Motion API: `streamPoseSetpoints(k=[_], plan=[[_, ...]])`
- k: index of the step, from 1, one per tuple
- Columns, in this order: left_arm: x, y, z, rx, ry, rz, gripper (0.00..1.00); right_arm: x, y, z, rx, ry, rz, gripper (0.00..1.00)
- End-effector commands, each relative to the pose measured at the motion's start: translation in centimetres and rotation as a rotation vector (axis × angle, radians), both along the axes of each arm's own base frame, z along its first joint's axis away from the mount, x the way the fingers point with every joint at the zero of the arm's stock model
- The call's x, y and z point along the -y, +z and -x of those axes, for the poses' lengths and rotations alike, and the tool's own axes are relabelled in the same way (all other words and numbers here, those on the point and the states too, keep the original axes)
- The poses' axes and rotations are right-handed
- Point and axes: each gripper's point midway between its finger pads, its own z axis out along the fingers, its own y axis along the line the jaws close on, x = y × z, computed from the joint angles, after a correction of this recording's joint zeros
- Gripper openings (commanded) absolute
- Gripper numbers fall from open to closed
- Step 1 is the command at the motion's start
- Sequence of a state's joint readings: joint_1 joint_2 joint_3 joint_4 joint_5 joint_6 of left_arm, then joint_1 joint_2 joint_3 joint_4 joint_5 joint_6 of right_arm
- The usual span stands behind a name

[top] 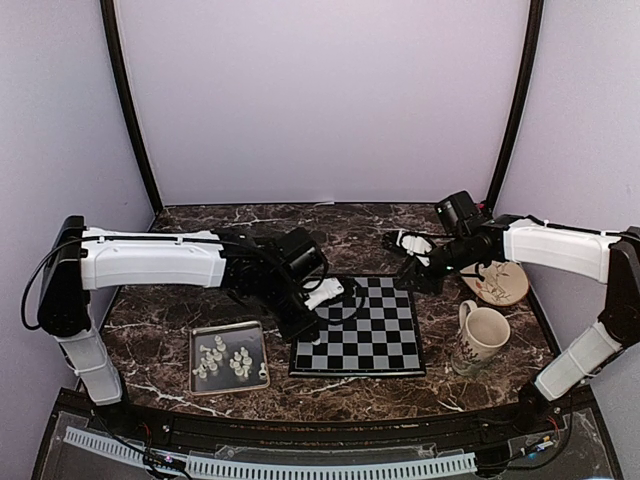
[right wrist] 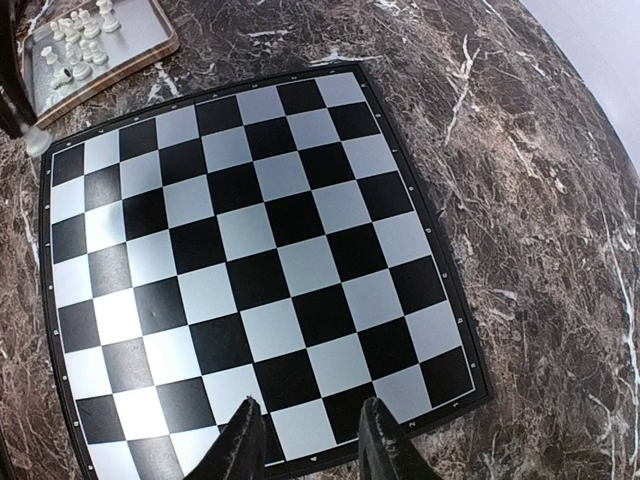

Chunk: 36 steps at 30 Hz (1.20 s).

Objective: Set up the chess pieces on the board
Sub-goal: Place the knight at b1.

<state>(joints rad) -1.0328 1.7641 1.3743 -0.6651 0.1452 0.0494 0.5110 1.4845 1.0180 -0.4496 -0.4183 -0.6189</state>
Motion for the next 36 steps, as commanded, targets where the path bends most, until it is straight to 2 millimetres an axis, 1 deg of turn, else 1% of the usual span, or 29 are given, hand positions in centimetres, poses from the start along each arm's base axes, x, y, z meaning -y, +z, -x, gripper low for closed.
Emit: streamPoseSetpoints(k=[1,7,10,18,30,36], plan=[[0.3,-0.1,0.7,0.034,-0.064,-0.068,0.00,0.3,1.0,-0.5,0.029,-0.023,-0.027,0.33],[0.4,-2.5,1.9,0.001,-0.116,-0.175,0.00,0.3,1.3,-0.5,0.031,-0.021,-0.035,0.34],[0.4,-3.3,2.2,-0.012,-0.122,-0.208,0.00,0.4,1.3,-0.4,0.033,-0.019,-0.036,0.34],[0.5,-3.9,2.2,-0.002,-0.127,-0.229,0.00,0.4,1.0,-0.5,0.027,-0.018,-0.028,0.34],[1.9,-4.4,2.3,-0.017,-0.123,-0.203,0.00,0.4,1.0,-0.5,0.026,-0.017,-0.026,0.34],[1.6,-5.0,2.0,-0.011,-0.104,-0.223,0.00,0.4,0.9,-0.4,0.025,-0.015,-0.025,0.35]])
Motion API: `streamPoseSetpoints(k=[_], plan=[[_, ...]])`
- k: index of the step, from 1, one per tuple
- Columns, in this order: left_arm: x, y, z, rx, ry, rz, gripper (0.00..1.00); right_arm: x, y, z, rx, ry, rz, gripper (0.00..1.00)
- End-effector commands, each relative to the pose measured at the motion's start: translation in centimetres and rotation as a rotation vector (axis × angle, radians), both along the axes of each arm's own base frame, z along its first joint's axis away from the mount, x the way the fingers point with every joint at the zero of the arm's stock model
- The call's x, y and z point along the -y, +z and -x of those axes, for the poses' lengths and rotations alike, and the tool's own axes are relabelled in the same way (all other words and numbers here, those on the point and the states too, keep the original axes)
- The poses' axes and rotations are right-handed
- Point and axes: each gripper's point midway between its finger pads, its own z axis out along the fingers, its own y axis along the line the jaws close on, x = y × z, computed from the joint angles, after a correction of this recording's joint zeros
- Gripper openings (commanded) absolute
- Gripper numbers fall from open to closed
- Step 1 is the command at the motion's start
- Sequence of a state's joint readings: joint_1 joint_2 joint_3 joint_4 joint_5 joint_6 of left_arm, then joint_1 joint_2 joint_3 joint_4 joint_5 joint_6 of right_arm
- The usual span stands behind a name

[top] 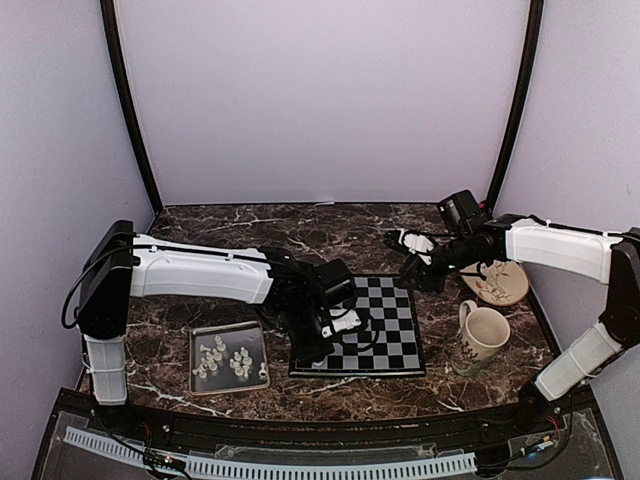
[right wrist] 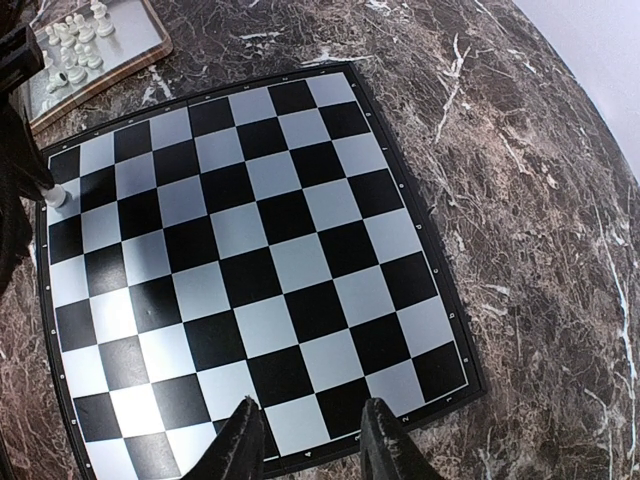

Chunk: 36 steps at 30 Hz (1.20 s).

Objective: Set up the chess pieces on the board
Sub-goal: Place the knight at b1.

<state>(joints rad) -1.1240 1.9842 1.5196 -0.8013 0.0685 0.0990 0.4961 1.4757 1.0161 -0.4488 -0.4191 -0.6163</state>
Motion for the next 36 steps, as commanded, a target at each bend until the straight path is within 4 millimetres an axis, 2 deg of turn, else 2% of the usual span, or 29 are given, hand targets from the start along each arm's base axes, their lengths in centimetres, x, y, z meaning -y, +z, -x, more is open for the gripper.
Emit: streamPoseSetpoints(k=[1,22,25,31,36], plan=[[0.2,0.1,-0.2,0.013,0.015,-0.007,0.00,0.0,0.6,-0.1,0.020,0.003,-0.020,0.34],[0.3,-0.7,-0.4,0.015,0.033,-0.010,0.02,-0.1,0.4,0.0,0.011,0.010,-0.018,0.35],[0.1,-0.8,-0.4,0.016,0.038,-0.018,0.09,-0.1,0.4,0.0,0.010,0.011,-0.019,0.35],[0.3,-0.6,-0.5,0.019,0.046,-0.008,0.15,-0.1,0.3,0.1,0.006,0.013,-0.019,0.36],[0.6,0.5,-0.9,0.043,0.054,0.015,0.23,-0.2,0.3,0.1,0.003,0.014,-0.022,0.36]])
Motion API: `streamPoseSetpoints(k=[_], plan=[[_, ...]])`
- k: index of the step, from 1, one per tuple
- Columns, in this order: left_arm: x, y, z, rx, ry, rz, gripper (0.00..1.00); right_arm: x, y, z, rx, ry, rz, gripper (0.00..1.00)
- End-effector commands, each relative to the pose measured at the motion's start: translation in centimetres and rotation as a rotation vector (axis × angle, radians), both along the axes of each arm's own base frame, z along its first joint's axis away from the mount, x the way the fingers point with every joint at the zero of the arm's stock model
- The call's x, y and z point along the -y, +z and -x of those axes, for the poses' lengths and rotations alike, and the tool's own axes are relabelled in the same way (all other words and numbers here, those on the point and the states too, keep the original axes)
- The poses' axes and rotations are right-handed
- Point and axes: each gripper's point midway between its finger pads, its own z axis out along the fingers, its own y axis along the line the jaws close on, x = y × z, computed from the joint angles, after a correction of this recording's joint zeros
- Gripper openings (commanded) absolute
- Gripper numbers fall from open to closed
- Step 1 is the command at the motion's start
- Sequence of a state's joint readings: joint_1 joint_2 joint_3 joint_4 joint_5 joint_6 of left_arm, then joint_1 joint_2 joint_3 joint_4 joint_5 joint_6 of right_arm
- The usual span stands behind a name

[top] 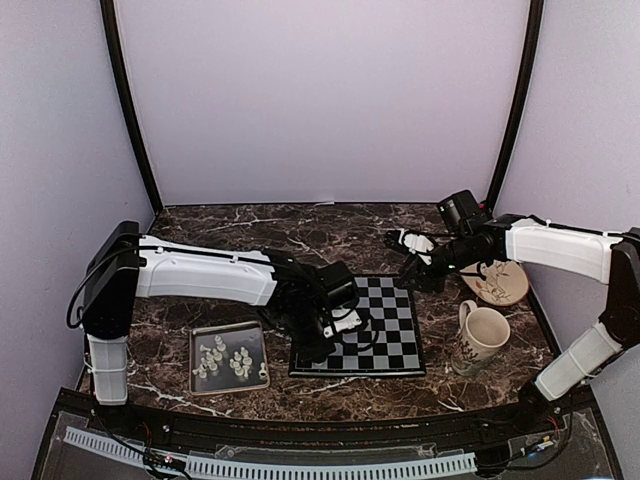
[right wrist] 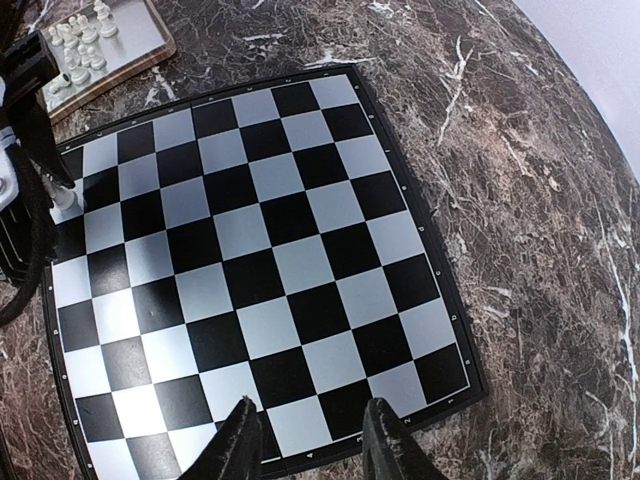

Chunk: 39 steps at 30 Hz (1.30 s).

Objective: Set up the chess pieces on the board
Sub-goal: Place the knight at b1, then pick up the bishop from the storage box.

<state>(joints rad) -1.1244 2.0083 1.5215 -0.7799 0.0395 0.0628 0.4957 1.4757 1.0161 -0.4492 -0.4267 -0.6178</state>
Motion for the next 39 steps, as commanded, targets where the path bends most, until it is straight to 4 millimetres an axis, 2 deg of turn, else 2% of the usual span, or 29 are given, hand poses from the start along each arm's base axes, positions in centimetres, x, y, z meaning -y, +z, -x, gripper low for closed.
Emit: streamPoseSetpoints(k=[1,4,7,8,10,11,13,14,15,16,18,21,24,25,27,29,31,33,35,36,38,39], plan=[[0.4,1.9,-0.4,0.036,0.014,0.035,0.24,-0.1,0.3,0.0,0.003,0.009,-0.020,0.36],[0.7,4.2,-1.0,0.086,0.025,0.090,0.29,-0.4,0.7,0.2,-0.008,0.010,-0.039,0.36],[0.8,7.8,-2.4,0.191,0.067,0.171,0.45,-0.6,2.0,0.1,-0.004,0.001,-0.068,0.36],[0.7,9.0,-3.1,0.234,0.092,0.198,0.56,-0.6,2.7,0.0,0.003,-0.003,-0.078,0.36],[-0.1,11.2,-4.6,0.318,0.166,0.249,0.95,-0.5,4.6,-0.2,0.027,-0.016,-0.104,0.37],[-1.4,12.2,-6.4,0.391,0.247,0.245,0.98,-0.4,5.7,-0.4,0.044,-0.036,-0.117,0.37],[-6.5,13.4,-10.8,0.563,0.518,0.141,0.96,0.0,8.1,-0.8,0.085,-0.074,-0.132,0.41],[-8.6,13.1,-12.2,0.562,0.581,0.085,0.91,0.4,8.9,-0.9,0.103,-0.096,-0.123,0.52],[-10.7,12.7,-13.1,0.540,0.646,0.031,0.94,0.7,11.6,-1.6,0.158,-0.132,-0.134,0.93],[-12.4,12.6,-13.8,0.538,0.710,-0.001,0.98,1.5,12.6,-2.3,0.191,-0.186,-0.113,0.99],[-13.6,12.7,-14.6,0.554,0.723,0.014,0.99,3.0,13.6,-3.1,0.236,-0.277,-0.063,1.00],[-14.6,13.7,-15.1,0.642,0.727,0.073,0.99,4.9,13.7,-3.1,0.285,-0.351,0.002,1.00],[-15.2,17.0,-15.8,0.775,0.719,0.208,0.99,6.2,13.8,-3.0,0.324,-0.431,-0.012,1.00],[-15.7,17.9,-15.8,0.800,0.737,0.248,0.99,6.6,12.7,-2.6,0.318,-0.448,-0.024,1.00],[-17.2,18.5,-16.0,0.792,0.804,0.306,0.99,6.5,12.0,-2.2,0.298,-0.453,-0.082,1.00],[-19.1,18.5,-16.4,0.762,0.888,0.317,0.99,6.3,10.5,-1.8,0.205,-0.434,-0.161,1.00],[-21.9,18.1,-16.6,0.803,0.993,0.283,0.99,6.3,9.6,-1.3,0.133,-0.410,-0.228,1.00],[-24.4,16.8,-16.2,0.810,1.069,0.186,0.99,6.3,9.6,-0.9,0.136,-0.376,-0.249,1.00],[-26.4,15.6,-15.7,0.772,1.119,0.082,0.99,7.4,9.0,-1.3,0.188,-0.398,-0.179,1.00],[-26.4,14.9,-15.5,0.719,1.100,0.067,0.99,8.0,8.4,-1.7,0.230,-0.399,-0.116,1.00],[-25.1,13.8,-15.1,0.642,0.996,0.092,0.98,9.6,7.4,-2.9,0.277,-0.486,-0.038,1.00],[-24.3,13.2,-14.7,0.598,0.961,0.121,0.95,9.3,6.9,-2.8,0.271,-0.465,-0.041,1.00]])
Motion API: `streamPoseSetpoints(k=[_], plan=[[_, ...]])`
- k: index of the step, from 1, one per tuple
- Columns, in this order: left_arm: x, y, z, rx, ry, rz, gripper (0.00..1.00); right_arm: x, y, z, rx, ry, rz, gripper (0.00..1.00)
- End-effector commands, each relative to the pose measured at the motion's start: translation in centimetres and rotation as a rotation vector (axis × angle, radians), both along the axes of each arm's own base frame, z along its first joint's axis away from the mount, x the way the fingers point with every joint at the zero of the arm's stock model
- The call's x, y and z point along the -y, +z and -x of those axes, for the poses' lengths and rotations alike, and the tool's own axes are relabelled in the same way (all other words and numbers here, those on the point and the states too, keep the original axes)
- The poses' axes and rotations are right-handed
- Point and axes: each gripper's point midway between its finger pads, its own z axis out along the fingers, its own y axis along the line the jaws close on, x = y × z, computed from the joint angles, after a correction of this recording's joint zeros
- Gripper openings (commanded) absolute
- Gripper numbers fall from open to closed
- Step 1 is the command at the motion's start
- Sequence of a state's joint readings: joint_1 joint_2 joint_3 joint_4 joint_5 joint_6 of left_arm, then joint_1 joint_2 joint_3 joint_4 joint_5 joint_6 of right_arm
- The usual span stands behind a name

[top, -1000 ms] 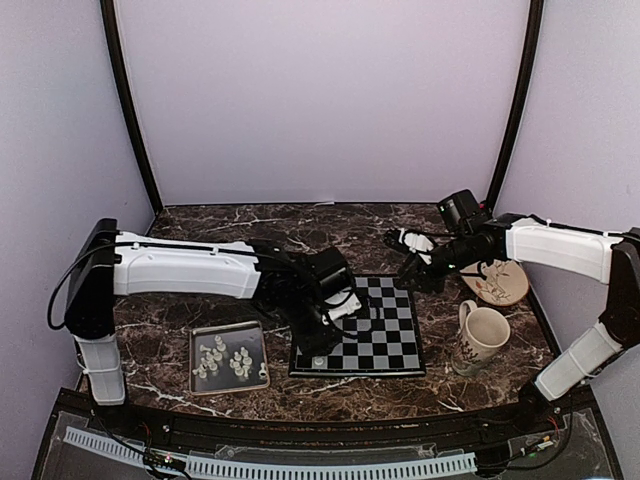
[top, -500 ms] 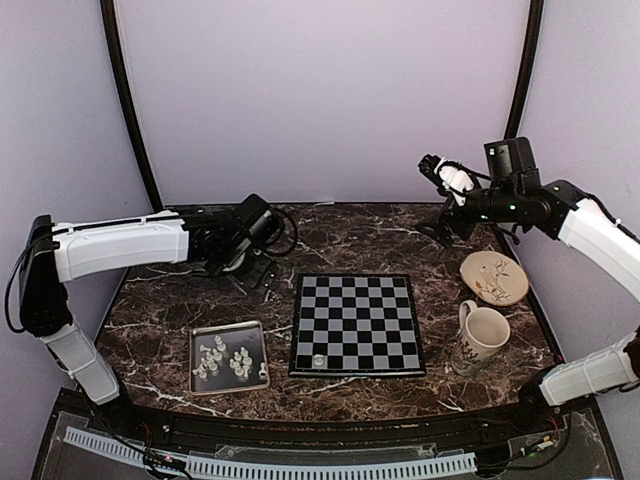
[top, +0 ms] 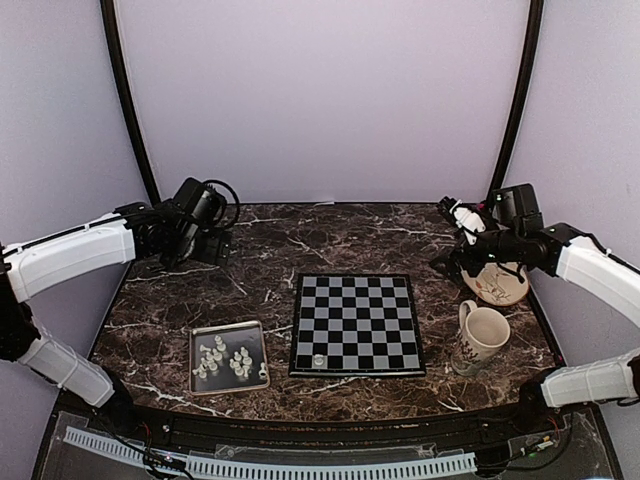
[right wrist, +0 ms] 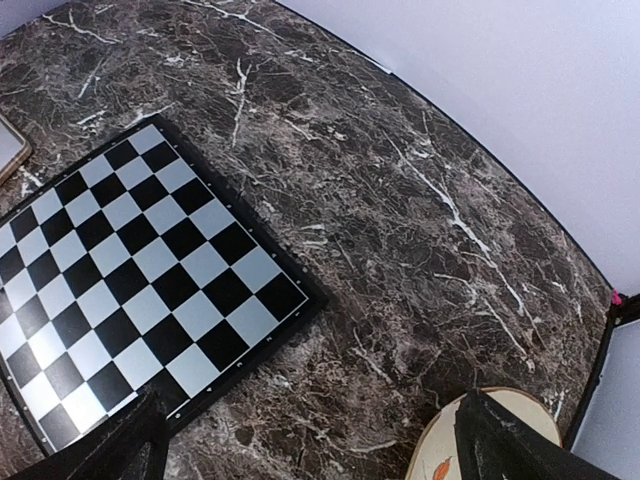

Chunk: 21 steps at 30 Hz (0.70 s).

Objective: Set up the chess pieces on the board
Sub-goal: Pick up the bishop from the storage box.

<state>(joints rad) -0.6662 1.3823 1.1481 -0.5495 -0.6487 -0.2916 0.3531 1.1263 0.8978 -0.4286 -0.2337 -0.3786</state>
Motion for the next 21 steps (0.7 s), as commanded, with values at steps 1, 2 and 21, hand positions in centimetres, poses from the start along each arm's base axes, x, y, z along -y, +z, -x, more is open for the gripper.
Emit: streamPoseSetpoints(k=[1,2,21], plan=[[1.6,-3.4,2.5,-0.171,-0.160,0.047,0.85,0.1,-0.1,-1.1,0.104,0.013,0.033,1.00],[3.0,-3.8,3.3,-0.207,-0.250,0.084,0.72,-0.5,-0.8,-0.7,0.092,0.049,-0.015,1.00],[10.3,-12.3,16.5,-0.766,-0.510,0.165,0.31,-0.7,-6.0,0.2,-0.013,0.165,0.089,0.74]])
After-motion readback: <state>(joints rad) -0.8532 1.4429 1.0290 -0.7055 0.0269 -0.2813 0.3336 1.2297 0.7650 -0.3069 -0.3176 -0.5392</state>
